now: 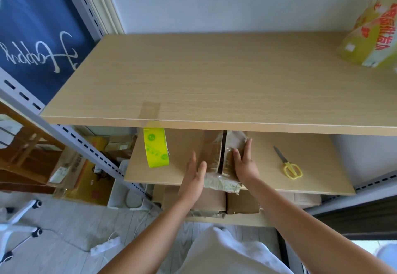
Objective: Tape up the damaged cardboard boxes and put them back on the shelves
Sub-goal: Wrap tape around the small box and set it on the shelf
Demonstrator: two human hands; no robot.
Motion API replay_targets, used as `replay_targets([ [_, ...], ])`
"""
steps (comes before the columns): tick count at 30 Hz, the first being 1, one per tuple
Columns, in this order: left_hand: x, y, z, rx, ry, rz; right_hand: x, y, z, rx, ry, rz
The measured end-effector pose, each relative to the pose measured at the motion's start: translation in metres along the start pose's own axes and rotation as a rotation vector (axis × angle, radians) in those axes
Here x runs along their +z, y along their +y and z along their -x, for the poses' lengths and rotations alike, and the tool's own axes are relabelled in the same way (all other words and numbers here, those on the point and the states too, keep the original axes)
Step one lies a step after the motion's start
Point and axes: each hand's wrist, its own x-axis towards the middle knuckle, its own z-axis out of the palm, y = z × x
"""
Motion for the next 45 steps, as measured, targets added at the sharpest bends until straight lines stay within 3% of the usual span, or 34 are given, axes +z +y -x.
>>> replay_targets([
  [6, 0.001, 0.003, -0.005, 0.156, -0.102, -0.35, 0.007, -0.011, 0.013, 0.047, 0.043, -0.132],
  [11, -0.007, 0.008, -0.009, 0.157, -0.004, -0.714, 0.035, -0.016, 0.029, 0.137, 0.043, -0.228],
  [14, -0.007, 0.003, -0.008, 0.176, 0.034, -0.877, 0.03, -0.016, 0.027, 0.094, 0.065, -0.136],
  [18, -0.006, -0.005, -0.006, 0.217, 0.075, -0.919, 0.002, -0.011, 0.015, -0.077, 0.252, 0.15],
  [21, -0.005, -0.01, -0.005, 0.246, 0.097, -0.935, -0.017, -0.007, 0.006, -0.213, 0.32, 0.189],
  [25, -0.006, -0.016, -0.003, 0.278, 0.104, -0.967, -0.042, -0.011, -0.01, -0.29, 0.285, 0.166],
  [28, -0.007, -0.017, -0.001, 0.304, 0.101, -0.991, -0.058, -0.025, -0.02, -0.342, 0.282, 0.3],
  [33, -0.01, -0.023, 0.004, 0.361, 0.081, -1.021, -0.073, -0.042, -0.045, -0.154, 0.086, 0.444],
  [36, -0.011, -0.025, 0.007, 0.36, 0.065, -1.011, -0.077, -0.044, -0.056, 0.021, 0.001, 0.063],
  [37, -0.011, -0.024, 0.007, 0.357, 0.061, -1.007, -0.076, -0.047, -0.059, 0.06, -0.032, 0.041],
  [41, -0.013, -0.026, 0.006, 0.385, 0.062, -1.012, -0.062, -0.051, -0.079, 0.031, -0.099, 0.222],
  [45, -0.013, -0.031, 0.007, 0.415, 0.09, -1.024, -0.048, -0.036, -0.081, -0.001, -0.016, 0.064],
])
